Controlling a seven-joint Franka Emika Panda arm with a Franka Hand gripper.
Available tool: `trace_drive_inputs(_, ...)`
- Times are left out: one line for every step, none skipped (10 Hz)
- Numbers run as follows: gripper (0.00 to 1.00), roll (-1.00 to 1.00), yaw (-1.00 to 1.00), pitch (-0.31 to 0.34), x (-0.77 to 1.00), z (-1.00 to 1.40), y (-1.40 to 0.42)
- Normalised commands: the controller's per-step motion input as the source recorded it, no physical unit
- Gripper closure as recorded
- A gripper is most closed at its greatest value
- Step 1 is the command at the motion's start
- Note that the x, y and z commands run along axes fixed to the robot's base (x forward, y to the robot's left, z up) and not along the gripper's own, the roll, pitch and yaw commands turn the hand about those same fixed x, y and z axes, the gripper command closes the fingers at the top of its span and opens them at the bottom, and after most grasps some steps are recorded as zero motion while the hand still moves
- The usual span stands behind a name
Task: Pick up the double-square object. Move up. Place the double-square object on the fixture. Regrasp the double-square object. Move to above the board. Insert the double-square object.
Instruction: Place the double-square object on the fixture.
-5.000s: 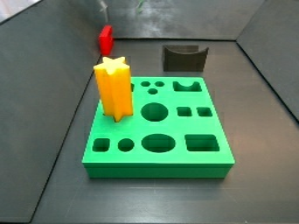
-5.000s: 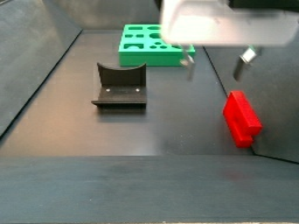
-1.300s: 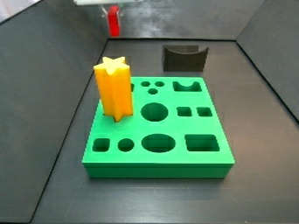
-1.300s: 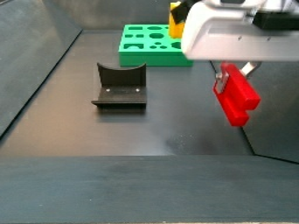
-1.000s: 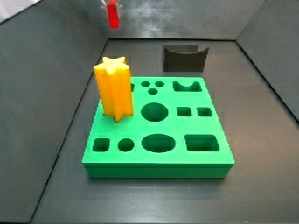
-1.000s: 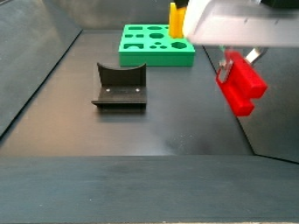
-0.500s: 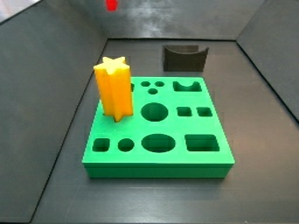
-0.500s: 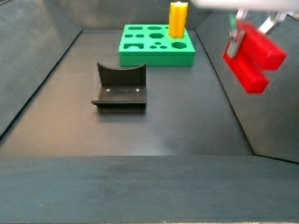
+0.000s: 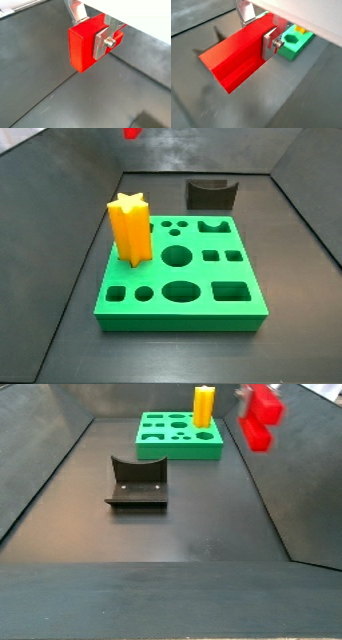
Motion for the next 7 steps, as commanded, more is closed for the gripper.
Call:
trace_drive_inputs(1.0, -0.15, -0.07, 0.144, 1.0, 0.07, -0.62)
trace_drive_inputs(1.0, -0.1, -0.01, 0.129, 1.0, 0.07, -0.51)
trace_drive_inputs(1.0, -0.08, 0.0, 0.122, 1.0, 0.06, -0.44)
trace_drive_inputs(1.0, -0.08, 0.01, 0.122, 1.0, 0.05, -0.39)
trace_drive_inputs(1.0, -0.09, 0.01, 0.128, 1.0, 0.05, -0.33)
trace_drive_inputs(1.0, -0.09, 0.01, 0.137, 1.0, 0.04, -0.28)
trace_drive_inputs(1.0, -0.09, 0.01, 0.142, 1.0, 0.04, -0.24)
